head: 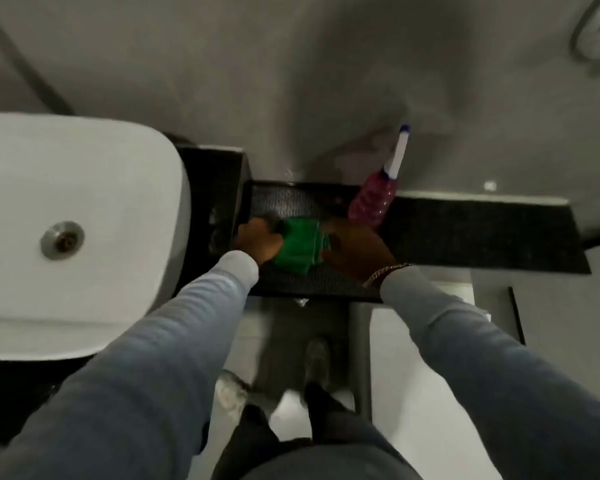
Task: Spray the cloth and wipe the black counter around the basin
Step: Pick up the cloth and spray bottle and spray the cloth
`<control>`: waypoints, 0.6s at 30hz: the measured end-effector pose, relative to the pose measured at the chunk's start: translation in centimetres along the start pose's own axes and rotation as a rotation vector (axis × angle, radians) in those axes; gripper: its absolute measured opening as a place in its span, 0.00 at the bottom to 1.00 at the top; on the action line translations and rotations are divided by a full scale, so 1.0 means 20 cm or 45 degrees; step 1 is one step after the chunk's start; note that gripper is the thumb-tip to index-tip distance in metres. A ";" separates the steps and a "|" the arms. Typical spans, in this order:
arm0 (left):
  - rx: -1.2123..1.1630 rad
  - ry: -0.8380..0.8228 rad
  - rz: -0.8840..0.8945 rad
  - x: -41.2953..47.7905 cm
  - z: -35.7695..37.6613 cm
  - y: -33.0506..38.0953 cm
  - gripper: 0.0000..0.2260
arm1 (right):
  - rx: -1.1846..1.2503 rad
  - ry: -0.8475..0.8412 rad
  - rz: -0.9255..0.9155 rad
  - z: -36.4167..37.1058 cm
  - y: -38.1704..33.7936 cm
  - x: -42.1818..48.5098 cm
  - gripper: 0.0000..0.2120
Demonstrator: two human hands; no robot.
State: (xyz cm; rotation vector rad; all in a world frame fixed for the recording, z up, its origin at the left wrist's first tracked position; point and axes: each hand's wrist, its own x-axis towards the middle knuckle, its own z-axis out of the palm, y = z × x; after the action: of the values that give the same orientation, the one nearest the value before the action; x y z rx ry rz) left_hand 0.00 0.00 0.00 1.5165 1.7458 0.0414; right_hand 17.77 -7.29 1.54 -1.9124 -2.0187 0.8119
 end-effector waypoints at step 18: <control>-1.172 0.063 -0.390 0.12 0.36 0.02 0.09 | 0.503 0.851 0.259 -0.23 0.53 0.49 0.30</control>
State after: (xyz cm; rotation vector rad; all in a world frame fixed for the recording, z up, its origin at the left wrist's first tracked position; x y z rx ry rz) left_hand 4.58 -1.18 -5.90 0.5793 1.6215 0.6359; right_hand 28.07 3.05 -2.49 -1.8382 -1.1911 0.4675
